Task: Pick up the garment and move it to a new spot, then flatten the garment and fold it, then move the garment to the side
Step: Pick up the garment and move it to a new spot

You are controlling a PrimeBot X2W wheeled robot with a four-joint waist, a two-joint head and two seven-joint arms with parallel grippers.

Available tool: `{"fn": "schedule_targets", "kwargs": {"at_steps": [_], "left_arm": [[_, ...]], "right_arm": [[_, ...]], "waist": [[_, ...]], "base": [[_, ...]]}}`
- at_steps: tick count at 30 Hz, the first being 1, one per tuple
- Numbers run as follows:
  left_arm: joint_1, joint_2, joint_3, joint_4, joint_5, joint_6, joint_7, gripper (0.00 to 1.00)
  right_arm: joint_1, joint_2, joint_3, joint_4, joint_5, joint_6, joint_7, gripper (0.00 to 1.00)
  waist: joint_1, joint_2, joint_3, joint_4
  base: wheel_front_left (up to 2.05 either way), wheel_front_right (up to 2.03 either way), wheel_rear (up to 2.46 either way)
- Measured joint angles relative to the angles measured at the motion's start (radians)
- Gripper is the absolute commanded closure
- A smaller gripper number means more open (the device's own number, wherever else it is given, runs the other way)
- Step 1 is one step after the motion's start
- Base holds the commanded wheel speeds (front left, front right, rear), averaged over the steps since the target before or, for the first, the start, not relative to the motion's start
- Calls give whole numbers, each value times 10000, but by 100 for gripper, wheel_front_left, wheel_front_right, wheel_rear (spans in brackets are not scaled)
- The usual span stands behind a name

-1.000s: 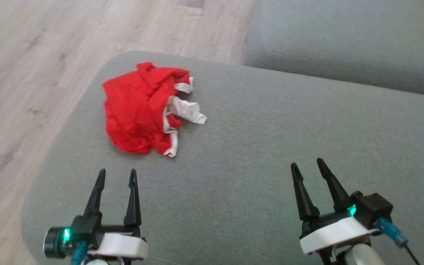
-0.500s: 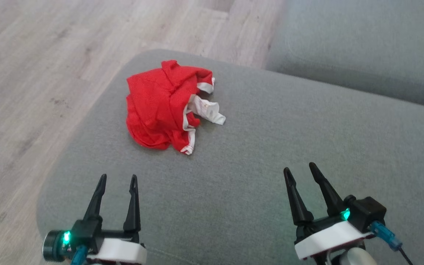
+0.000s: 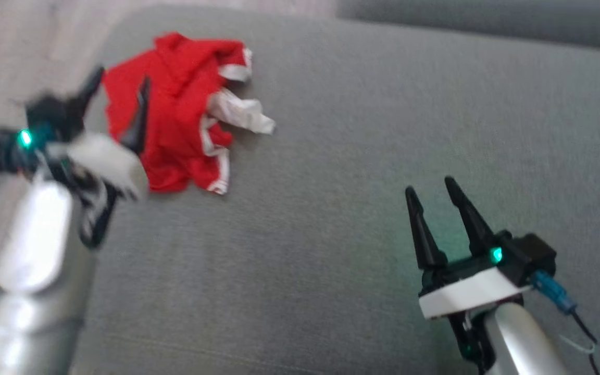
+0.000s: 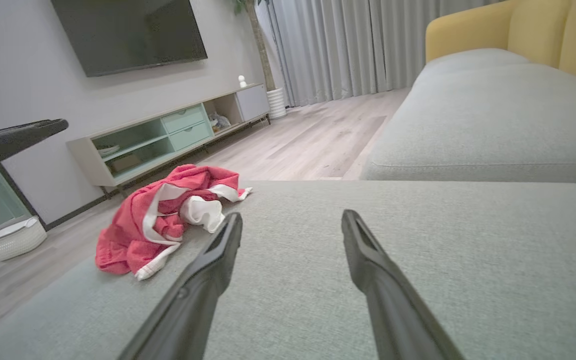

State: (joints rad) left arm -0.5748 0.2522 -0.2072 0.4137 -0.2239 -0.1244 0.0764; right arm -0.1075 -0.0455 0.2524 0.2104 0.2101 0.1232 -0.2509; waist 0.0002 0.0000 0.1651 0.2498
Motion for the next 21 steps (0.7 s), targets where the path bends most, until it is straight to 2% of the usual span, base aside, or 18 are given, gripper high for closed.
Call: {"fn": "schedule_targets", "kwargs": {"at_steps": [4,10,15,16,17,18,21], "left_arm": [[-1424,577,-569,892,-782,-71,1383,0],[-2618,1440,-1726,1833,-1962,-81,2617,0],[-2955,1904,-2150,2778,-2410,-81,2918,0],[-3030,1933,-2148,2951,-2416,-81,2782,6],[-3092,1948,-2151,3049,-2416,-81,2661,70],[-3158,1939,-2169,3129,-2429,-81,2522,100],[-3306,1891,-2243,3271,-2665,-81,2105,100]], "right_arm": [[-403,-10,-27,-44,-98,0,0,0],[-768,-21,-159,-157,-94,0,0,0],[-938,-25,-316,-228,-92,0,0,0],[-946,-25,-328,-238,-92,0,0,0],[-953,-25,-332,-242,-92,0,0,0],[-954,-25,-339,-240,-90,0,0,0],[-954,-27,-389,-236,-88,0,0,0]], "waist": [[1,0,770,-468],[2,0,1748,-1169],[1,0,2322,-1576],[0,0,2392,-1631],[0,0,2441,-1676],[0,0,2473,-1707],[-1,0,2445,-1696]], "base": [[0,0,0],[0,0,0],[0,0,0],[0,0,0],[0,0,0],[0,0,0],[0,0,0]]}}
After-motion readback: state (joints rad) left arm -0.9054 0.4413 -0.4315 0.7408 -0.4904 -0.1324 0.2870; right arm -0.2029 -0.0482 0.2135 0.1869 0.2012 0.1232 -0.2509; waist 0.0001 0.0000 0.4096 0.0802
